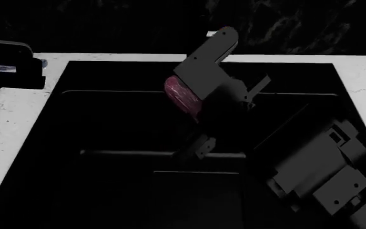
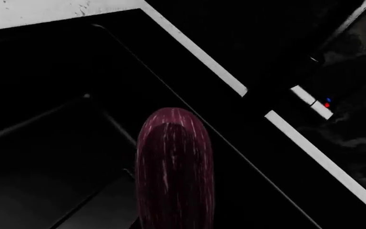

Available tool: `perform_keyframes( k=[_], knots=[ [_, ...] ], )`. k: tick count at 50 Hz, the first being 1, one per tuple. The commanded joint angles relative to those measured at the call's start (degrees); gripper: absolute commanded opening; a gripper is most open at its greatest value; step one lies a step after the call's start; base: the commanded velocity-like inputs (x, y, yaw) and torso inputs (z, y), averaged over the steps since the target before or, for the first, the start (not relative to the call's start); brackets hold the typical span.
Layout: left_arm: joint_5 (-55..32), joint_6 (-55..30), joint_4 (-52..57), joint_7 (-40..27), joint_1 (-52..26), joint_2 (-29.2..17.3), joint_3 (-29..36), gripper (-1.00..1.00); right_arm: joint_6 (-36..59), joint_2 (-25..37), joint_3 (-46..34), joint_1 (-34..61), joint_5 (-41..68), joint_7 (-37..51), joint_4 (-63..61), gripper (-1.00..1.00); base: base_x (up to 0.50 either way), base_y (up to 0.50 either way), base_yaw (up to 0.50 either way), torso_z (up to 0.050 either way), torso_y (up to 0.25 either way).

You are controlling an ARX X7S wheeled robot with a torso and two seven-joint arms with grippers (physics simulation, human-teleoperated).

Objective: Pick the eggplant from the sink and place it on the plate located on the counter

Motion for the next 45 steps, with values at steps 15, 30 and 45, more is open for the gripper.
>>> perform_keyframes(
  k=[15,30,45],
  knots=[
    [-1.2,1.1,-0.8,0.2,0.0,-0.6,-1.2,1.00,-1.2,0.2,0.7,0.7,-2.3,1.1,-1.2,-1.00,0.05,0.50,0.00,0.000,0.000],
    [-1.4,1.1,-0.8,0.2,0.0,-0.7,-0.9,1.00,-0.8,0.4,1.0,0.5,-1.9,1.7,-1.7,-1.00,0.05,0.50,0.00,0.000,0.000],
    [-1.7,0.6,0.1,0.1,0.3,-0.8,-0.8,1.00,0.0,0.8,1.0,0.4,-1.7,2.6,-3.1,-1.00,0.05,0.50,0.00,0.000,0.000]
  ],
)
